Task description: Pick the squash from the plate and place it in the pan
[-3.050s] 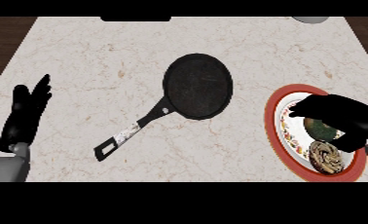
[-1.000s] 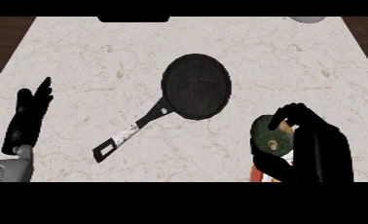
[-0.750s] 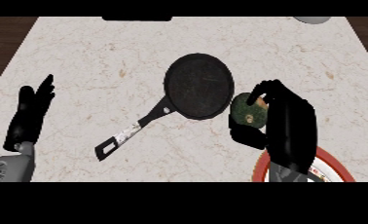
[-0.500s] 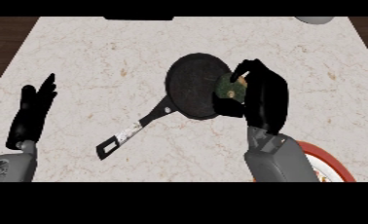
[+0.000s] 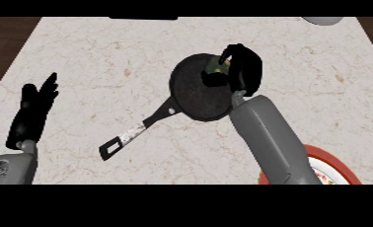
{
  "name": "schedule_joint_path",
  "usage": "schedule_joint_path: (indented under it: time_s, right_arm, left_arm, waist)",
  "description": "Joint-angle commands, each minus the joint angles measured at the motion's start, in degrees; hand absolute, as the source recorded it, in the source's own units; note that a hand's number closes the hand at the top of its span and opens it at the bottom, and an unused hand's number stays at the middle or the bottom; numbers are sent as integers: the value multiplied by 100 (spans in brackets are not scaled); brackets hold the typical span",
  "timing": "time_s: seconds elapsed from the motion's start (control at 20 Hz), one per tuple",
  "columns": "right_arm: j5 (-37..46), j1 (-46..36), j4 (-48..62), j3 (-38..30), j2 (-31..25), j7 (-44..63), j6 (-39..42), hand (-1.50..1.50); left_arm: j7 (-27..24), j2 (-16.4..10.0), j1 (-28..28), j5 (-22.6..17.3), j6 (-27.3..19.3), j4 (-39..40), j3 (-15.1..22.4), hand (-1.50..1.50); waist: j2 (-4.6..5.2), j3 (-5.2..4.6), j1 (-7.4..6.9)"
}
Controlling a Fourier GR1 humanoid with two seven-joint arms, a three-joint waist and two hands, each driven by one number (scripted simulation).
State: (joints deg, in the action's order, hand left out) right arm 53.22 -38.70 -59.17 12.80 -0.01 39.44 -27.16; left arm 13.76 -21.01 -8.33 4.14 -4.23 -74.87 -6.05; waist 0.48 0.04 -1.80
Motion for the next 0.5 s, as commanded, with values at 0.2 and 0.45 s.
schedule_joint_path:
  time_s: [0.2, 0.45]
  right_arm:
    - [-1875, -682, 1987, -55, 1, -1343, -1359, 150]
    - [-2966, -849, 2681, 42, 1, -1952, -1417, -150]
  left_arm:
    - [-229, 105, -154, 107, 20, 183, 59, 0]
    - [-33, 43, -218, -20, 195, 27, 29, 0]
  waist:
    - [87, 7, -202]
    - [120, 13, -414]
